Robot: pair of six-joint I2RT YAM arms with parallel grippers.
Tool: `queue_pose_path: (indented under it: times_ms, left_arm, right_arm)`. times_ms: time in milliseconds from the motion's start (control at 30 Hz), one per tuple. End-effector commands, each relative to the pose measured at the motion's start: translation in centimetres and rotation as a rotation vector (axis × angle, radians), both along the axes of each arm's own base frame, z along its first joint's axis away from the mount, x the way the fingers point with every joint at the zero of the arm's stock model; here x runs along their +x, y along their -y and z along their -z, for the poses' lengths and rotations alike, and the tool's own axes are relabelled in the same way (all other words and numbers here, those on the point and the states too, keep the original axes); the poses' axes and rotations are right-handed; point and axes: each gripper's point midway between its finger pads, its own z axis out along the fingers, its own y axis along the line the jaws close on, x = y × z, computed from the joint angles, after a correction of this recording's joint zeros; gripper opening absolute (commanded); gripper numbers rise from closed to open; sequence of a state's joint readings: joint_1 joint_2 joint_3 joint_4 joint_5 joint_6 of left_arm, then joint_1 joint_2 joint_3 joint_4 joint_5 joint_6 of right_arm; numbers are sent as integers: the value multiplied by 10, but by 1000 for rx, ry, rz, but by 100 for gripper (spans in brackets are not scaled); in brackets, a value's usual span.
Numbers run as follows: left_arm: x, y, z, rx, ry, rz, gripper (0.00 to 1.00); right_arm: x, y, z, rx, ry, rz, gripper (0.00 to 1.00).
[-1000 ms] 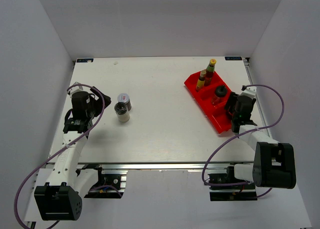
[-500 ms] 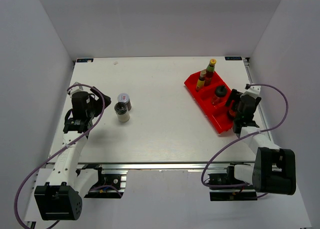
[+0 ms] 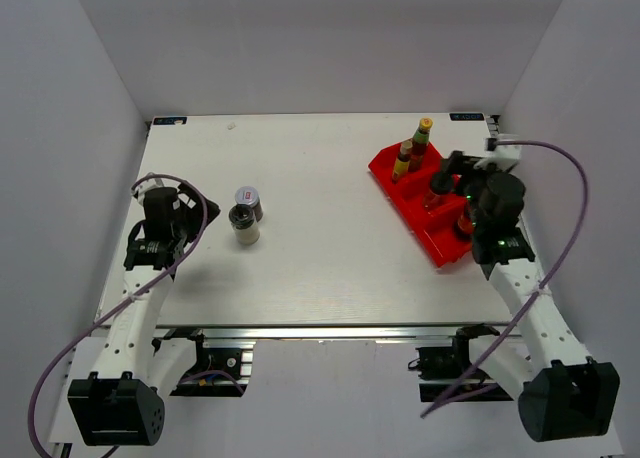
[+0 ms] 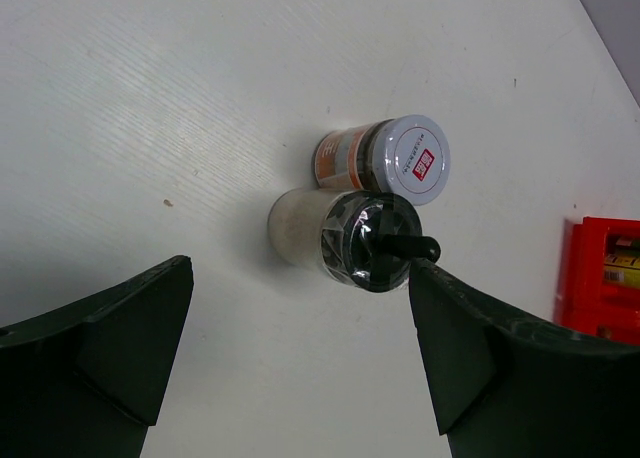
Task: Organize the condiment bottles
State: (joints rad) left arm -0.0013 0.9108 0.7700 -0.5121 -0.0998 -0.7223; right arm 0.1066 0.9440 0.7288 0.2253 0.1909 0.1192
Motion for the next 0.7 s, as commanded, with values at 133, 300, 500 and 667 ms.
queue_pose_path:
  times_ms: [133,300,500,667]
  left_arm:
    - [-14,-8,-26,8,15,-55,98]
    - [-31,-18,-33,32,-27,-112,98]
    - [-45,-22,-46,49,16,-120,98]
    - [-55,-30,-51,78,28,-153,98]
  right_arm:
    - [-37,-202,45,-126,-137,-564,89]
    - [-67,-330,82,-122,-180,-831,89]
    - [-70,-435,112,-137,-164,-910,89]
    - [-69,-485,139,-126,-158,-898,89]
